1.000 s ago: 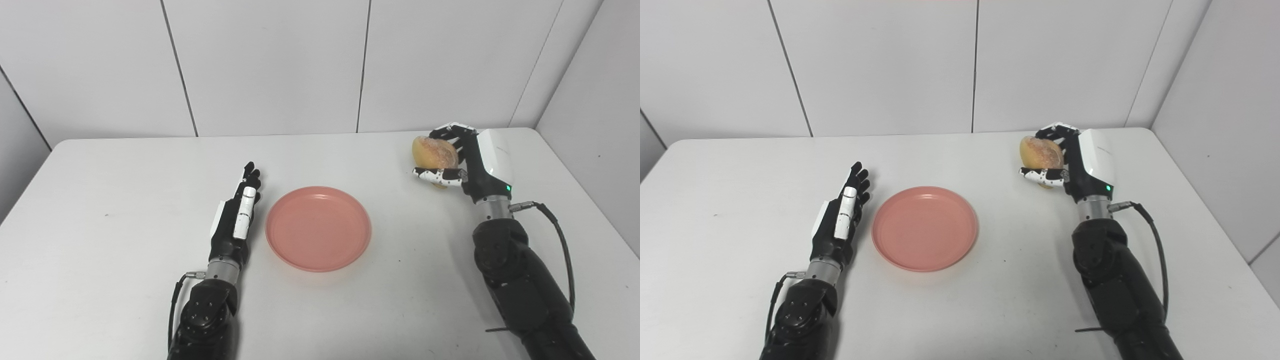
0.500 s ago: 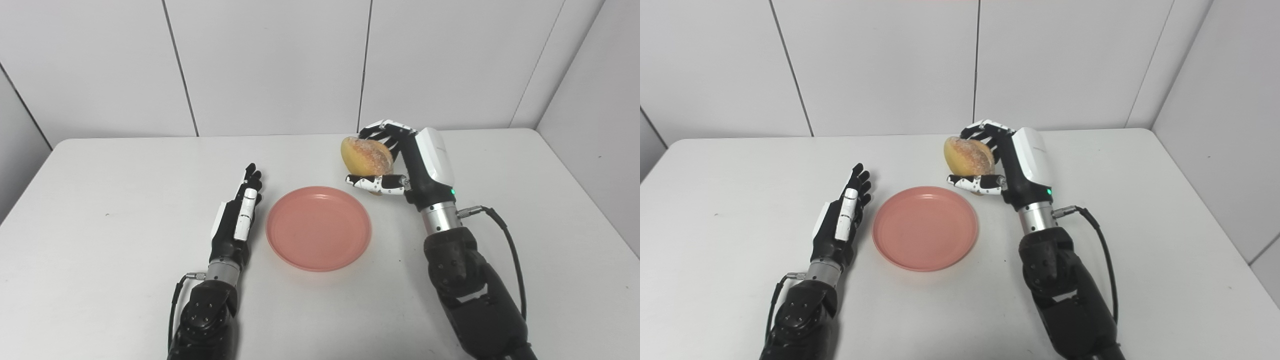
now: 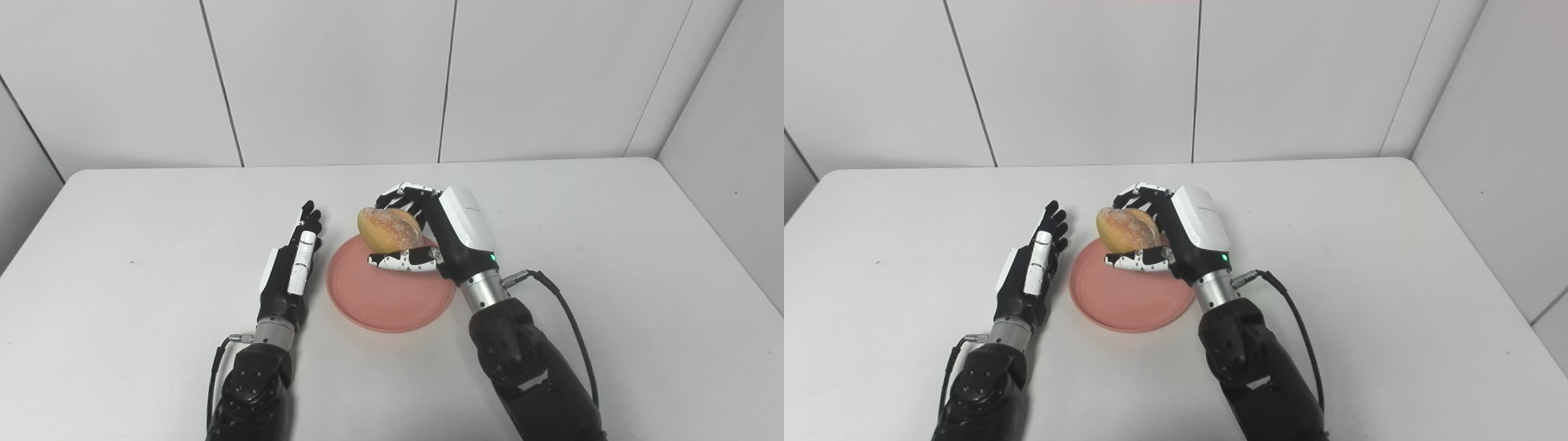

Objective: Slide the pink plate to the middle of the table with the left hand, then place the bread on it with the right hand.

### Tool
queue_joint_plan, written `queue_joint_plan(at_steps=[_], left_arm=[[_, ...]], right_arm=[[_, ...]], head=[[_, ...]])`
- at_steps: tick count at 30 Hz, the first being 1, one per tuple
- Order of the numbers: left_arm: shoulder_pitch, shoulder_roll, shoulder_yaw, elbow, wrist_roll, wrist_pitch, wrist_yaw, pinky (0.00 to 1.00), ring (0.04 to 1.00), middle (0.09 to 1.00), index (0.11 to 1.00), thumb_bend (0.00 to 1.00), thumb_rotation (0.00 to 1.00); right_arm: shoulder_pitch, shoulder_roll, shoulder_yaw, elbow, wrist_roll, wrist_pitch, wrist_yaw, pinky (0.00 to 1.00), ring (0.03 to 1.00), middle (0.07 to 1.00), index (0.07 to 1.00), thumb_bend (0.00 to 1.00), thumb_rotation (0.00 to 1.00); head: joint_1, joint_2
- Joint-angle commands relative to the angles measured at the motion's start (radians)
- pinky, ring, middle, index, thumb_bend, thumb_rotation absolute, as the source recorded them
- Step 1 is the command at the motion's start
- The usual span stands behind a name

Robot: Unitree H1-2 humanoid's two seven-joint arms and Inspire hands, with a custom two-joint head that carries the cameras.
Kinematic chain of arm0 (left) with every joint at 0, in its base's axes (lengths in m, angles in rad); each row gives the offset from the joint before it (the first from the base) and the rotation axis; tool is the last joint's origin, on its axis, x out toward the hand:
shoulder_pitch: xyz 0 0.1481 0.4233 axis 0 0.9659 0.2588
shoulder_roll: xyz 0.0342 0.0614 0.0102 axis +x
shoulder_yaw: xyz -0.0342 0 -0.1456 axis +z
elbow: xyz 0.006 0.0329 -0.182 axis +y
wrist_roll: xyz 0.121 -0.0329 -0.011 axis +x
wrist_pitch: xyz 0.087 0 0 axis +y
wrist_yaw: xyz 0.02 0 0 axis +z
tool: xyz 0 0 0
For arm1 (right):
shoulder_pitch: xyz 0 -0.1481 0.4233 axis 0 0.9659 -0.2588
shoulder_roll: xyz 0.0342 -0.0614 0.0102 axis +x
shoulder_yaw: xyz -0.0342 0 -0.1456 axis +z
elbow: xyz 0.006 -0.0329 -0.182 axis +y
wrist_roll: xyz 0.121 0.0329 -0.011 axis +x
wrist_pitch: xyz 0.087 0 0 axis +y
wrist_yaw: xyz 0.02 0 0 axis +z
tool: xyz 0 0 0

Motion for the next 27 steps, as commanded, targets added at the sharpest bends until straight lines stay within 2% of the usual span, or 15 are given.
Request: queue_joint_plan(at_steps=[1, 8, 18, 20, 21, 23, 24, 25, 26, 27], left_arm=[[-0.029, -0.008, -0.005, -0.021, -0.003, -0.029, -0.009, 1.0, 1.0, 1.0, 1.0, 0.63, 1.0], [-0.029, -0.007, -0.007, -0.024, 0.011, -0.024, -0.003, 1.0, 1.0, 1.0, 1.0, 0.64, 1.0], [-0.026, -0.006, -0.011, -0.035, 0.015, -0.015, -0.002, 1.0, 1.0, 1.0, 1.0, 0.64, 1.0], [-0.026, -0.007, -0.009, -0.032, 0.009, -0.02, -0.001, 1.0, 1.0, 1.0, 1.0, 0.64, 1.0], [-0.026, -0.008, -0.008, -0.032, 0.008, -0.021, -0.001, 1.0, 1.0, 1.0, 1.0, 0.64, 1.0], [-0.025, -0.007, -0.009, -0.034, 0.007, -0.02, -0.003, 1.0, 1.0, 1.0, 1.0, 0.64, 1.0], [-0.025, -0.006, -0.01, -0.036, 0.008, -0.018, -0.004, 1.0, 1.0, 1.0, 1.0, 0.64, 1.0], [-0.026, -0.006, -0.008, -0.034, 0.002, -0.018, -0.007, 1.0, 1.0, 1.0, 1.0, 0.64, 1.0], [-0.027, -0.006, -0.007, -0.033, -0.002, -0.018, -0.009, 1.0, 1.0, 1.0, 1.0, 0.64, 1.0], [-0.027, -0.005, -0.006, -0.032, -0.006, -0.019, -0.012, 1.0, 1.0, 1.0, 1.0, 0.64, 1.0]], right_arm=[[-0.032, -0.002, 0.011, 0.002, -0.015, -0.05, -0.009, 0.31, 0.383, 0.435, 0.532, 0.52, 0.0], [-0.051, -0.026, 0.044, 0.098, -0.06, -0.091, -0.041, 0.31, 0.397, 0.445, 0.529, 0.52, 0.0], [-0.051, -0.04, 0.057, 0.159, -0.115, -0.077, -0.061, 0.34, 0.45, 0.467, 0.521, 0.52, 0.0], [-0.05, -0.043, 0.062, 0.164, -0.121, -0.081, -0.063, 0.4, 0.514, 0.477, 0.517, 0.52, 0.0], [-0.051, -0.046, 0.065, 0.166, -0.127, -0.086, -0.068, 0.47, 0.577, 0.61, 0.506, 0.51, 0.08], [-0.051, -0.051, 0.073, 0.167, -0.138, -0.098, -0.081, 0.53, 0.632, 0.693, 0.5, 0.5, 0.14], [-0.051, -0.053, 0.076, 0.166, -0.142, -0.104, -0.086, 0.6, 0.696, 0.753, 0.651, 0.53, 0.29], [-0.052, -0.056, 0.079, 0.164, -0.141, -0.116, -0.09, 0.64, 0.729, 0.783, 0.728, 0.54, 0.37], [-0.052, -0.058, 0.08, 0.163, -0.14, -0.124, -0.094, 0.7, 0.79, 0.84, 0.806, 0.57, 0.52], [-0.052, -0.06, 0.081, 0.16, -0.134, -0.137, -0.095, 0.72, 0.811, 0.859, 0.832, 0.58, 0.58]], head=[[0.004, 0.0], [0.003, 0.0], [0.006, 0.005], [0.007, 0.005], [0.007, 0.005], [0.006, 0.006], [0.006, 0.006], [0.005, 0.006], [0.005, 0.006], [0.005, 0.006]])
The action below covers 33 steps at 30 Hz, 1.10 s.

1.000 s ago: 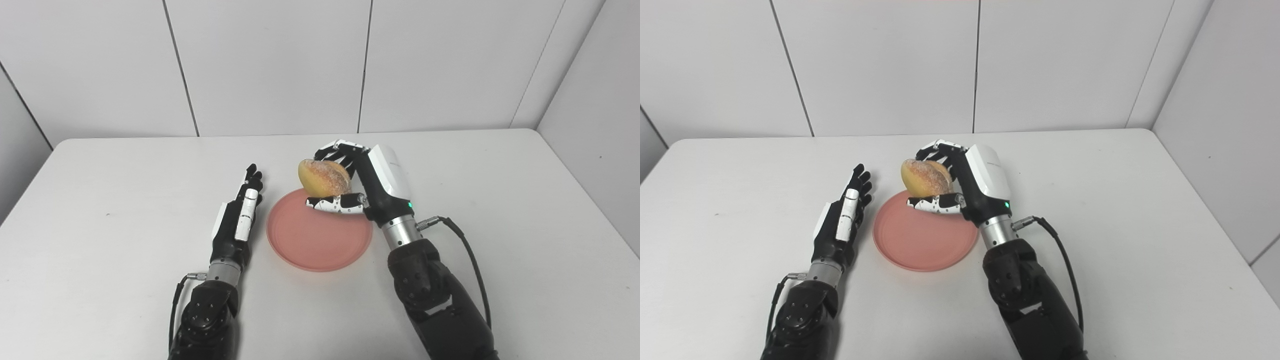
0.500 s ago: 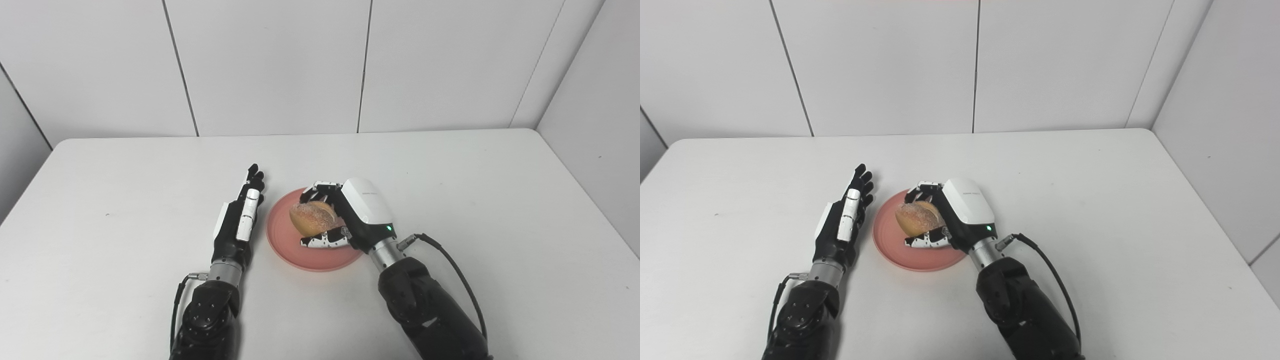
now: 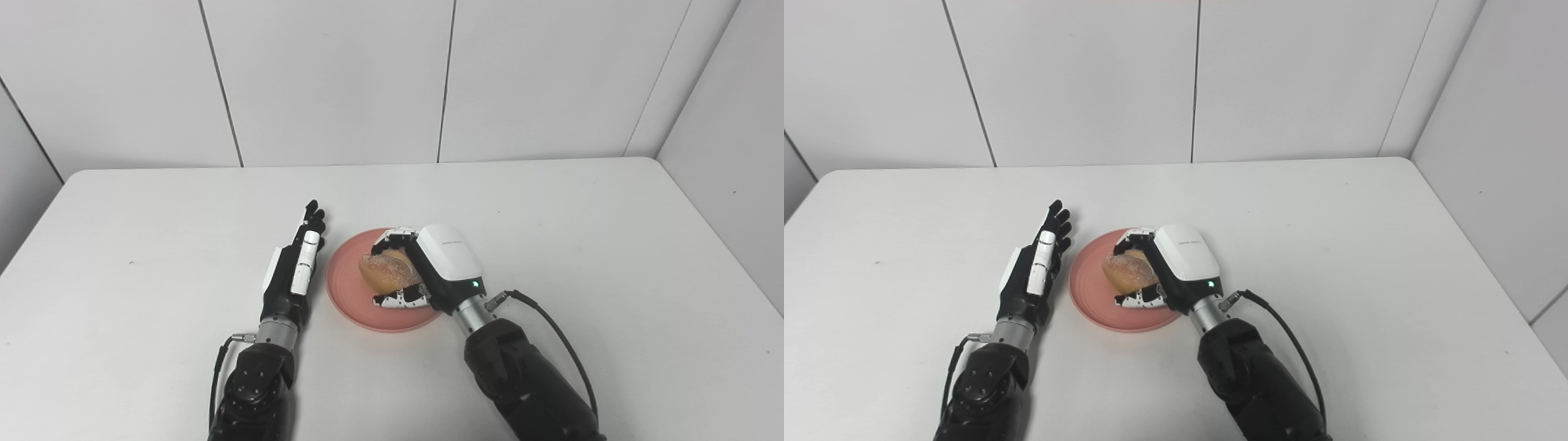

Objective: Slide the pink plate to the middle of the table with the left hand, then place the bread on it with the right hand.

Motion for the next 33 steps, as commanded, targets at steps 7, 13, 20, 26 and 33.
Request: queue_joint_plan(at_steps=[7, 13, 20, 26, 33], left_arm=[[-0.027, -0.004, 0.005, -0.031, -0.02, -0.012, -0.02, 1.0, 1.0, 1.0, 1.0, 0.62, 1.0], [-0.027, -0.003, 0.007, -0.019, -0.021, -0.028, -0.032, 1.0, 1.0, 1.0, 1.0, 0.62, 1.0], [-0.029, -0.003, 0.011, -0.012, -0.006, -0.027, -0.023, 1.0, 1.0, 1.0, 1.0, 0.63, 1.0], [-0.029, 0.0, 0.016, -0.018, -0.005, -0.011, -0.021, 1.0, 1.0, 1.0, 1.0, 0.63, 1.0], [-0.03, 0.001, 0.019, -0.025, -0.001, -0.002, -0.018, 1.0, 1.0, 1.0, 1.0, 0.63, 1.0]], right_arm=[[-0.038, -0.012, -0.01, -0.056, 0.013, -0.102, -0.037, 0.95, 0.958, 0.983, 0.962, 0.65, 0.95], [-0.014, 0.003, -0.046, -0.107, 0.079, -0.101, -0.015, 0.99, 0.981, 0.998, 0.993, 0.7, 1.0], [0.033, 0.015, -0.107, -0.196, 0.187, -0.061, 0.039, 0.97, 0.999, 1.0, 1.0, 0.68, 1.0], [0.078, 0.051, -0.201, -0.214, 0.346, -0.044, 0.067, 0.97, 1.0, 1.0, 1.0, 0.65, 0.99], [0.109, 0.073, -0.31, -0.215, 0.534, 0.036, 0.124, 1.0, 1.0, 1.0, 1.0, 0.65, 1.0]], head=[[-0.001, 0.002], [-0.003, 0.001], [-0.005, 0.0], [-0.005, 0.003], [-0.004, 0.004]])
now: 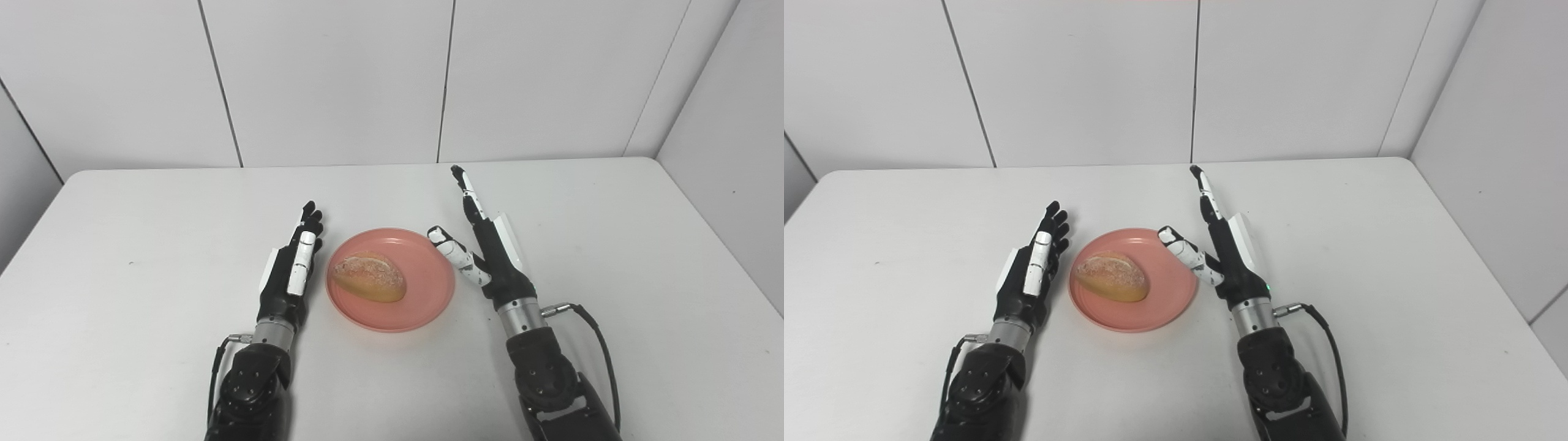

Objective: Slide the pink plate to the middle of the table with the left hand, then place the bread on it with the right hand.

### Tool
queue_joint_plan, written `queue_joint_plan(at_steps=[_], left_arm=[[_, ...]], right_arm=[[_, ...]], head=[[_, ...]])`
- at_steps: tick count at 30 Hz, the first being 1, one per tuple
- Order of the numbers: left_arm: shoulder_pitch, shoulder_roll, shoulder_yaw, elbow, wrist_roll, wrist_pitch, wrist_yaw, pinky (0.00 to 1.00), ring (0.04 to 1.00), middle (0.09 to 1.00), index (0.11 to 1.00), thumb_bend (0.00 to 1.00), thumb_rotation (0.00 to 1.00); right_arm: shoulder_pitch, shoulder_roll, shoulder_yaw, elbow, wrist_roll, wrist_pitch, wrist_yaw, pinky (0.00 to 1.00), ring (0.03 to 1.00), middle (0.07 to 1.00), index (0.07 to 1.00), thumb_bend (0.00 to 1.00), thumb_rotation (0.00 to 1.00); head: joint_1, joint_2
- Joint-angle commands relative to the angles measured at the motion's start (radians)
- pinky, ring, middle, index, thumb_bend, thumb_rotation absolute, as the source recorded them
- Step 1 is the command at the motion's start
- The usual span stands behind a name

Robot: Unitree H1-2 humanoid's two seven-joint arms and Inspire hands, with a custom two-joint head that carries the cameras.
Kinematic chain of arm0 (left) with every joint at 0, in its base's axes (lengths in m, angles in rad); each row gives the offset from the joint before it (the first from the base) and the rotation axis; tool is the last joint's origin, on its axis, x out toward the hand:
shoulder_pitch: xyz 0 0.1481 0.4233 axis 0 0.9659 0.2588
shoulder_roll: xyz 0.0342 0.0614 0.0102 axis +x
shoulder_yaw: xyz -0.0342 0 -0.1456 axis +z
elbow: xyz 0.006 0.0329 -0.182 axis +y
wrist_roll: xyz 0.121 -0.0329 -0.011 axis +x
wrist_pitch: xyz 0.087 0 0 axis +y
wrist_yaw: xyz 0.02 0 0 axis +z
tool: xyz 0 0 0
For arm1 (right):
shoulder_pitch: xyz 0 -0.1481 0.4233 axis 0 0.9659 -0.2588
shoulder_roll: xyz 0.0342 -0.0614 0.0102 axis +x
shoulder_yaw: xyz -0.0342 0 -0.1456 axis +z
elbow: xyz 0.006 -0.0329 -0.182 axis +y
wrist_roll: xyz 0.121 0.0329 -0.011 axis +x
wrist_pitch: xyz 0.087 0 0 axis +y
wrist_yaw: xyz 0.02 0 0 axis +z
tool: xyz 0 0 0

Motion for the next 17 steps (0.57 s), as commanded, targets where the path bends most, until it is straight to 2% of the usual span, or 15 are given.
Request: queue_joint_plan(at_steps=[1, 9, 17], left_arm=[[-0.03, 0.0, -0.001, -0.03, 0.002, -0.004, 0.003, 1.0, 1.0, 1.0, 1.0, 0.63, 1.0], [-0.026, 0.002, 0.0, -0.036, 0.01, -0.006, 0.011, 1.0, 1.0, 1.0, 1.0, 0.61, 1.0], [-0.024, 0.006, -0.002, -0.049, 0.006, 0.009, 0.007, 1.0, 1.0, 1.0, 1.0, 0.62, 1.0]], right_arm=[[-0.013, 0.006, -0.029, -0.028, 0.059, 0.014, 0.012, 1.0, 1.0, 1.0, 1.0, 0.66, 1.0], [0.002, 0.044, -0.102, -0.011, 0.222, 0.049, 0.034, 1.0, 1.0, 1.0, 1.0, 0.67, 1.0], [0.017, 0.076, -0.114, 0.0, 0.286, 0.076, 0.049, 1.0, 1.0, 1.0, 1.0, 0.7, 0.99]], head=[[0.0, -0.001], [-0.002, 0.001], [-0.002, 0.016]])
